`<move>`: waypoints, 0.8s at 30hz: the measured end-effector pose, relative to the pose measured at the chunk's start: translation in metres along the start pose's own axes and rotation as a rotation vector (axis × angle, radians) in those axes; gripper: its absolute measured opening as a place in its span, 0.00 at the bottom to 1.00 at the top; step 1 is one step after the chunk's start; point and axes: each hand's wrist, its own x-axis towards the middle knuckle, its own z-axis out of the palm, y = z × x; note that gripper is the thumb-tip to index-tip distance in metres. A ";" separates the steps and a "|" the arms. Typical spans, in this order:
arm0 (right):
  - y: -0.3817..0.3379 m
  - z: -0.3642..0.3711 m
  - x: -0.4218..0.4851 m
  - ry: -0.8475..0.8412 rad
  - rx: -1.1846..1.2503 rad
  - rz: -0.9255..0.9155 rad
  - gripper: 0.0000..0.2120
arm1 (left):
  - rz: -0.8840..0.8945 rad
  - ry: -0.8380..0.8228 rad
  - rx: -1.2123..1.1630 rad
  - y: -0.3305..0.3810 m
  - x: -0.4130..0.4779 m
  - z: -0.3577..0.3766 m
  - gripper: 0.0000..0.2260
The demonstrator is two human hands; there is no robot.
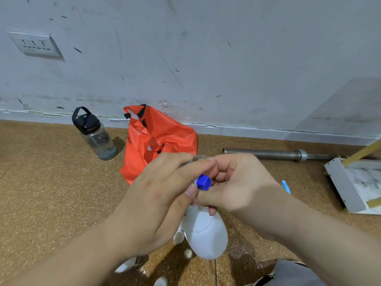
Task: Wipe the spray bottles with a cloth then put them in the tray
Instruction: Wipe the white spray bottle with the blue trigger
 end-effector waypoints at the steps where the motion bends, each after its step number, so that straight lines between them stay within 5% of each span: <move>1: -0.001 0.000 -0.001 0.000 0.012 0.013 0.13 | -0.047 0.037 -0.069 -0.005 -0.002 0.003 0.20; 5: -0.011 -0.013 -0.008 0.030 0.116 0.060 0.10 | -0.424 0.264 -0.360 -0.021 -0.007 0.017 0.15; 9: -0.015 -0.019 -0.011 0.038 0.115 0.091 0.10 | -0.720 0.504 -0.411 -0.037 0.002 0.012 0.14; 11: -0.012 -0.016 -0.007 0.066 0.060 0.102 0.12 | -0.671 0.539 -0.313 -0.033 0.008 0.001 0.13; 14: -0.008 -0.014 0.000 0.108 0.048 0.111 0.13 | -0.345 0.478 -0.161 -0.007 0.016 -0.013 0.10; 18: -0.001 -0.006 0.007 0.075 0.004 0.054 0.18 | 0.085 0.221 0.064 0.012 0.015 -0.005 0.19; 21: 0.004 0.001 0.008 0.040 -0.012 -0.003 0.13 | 0.079 0.024 0.041 -0.001 0.014 0.002 0.23; 24: 0.005 -0.001 0.009 0.016 0.095 -0.008 0.11 | -0.104 0.087 -0.075 -0.016 0.009 0.004 0.22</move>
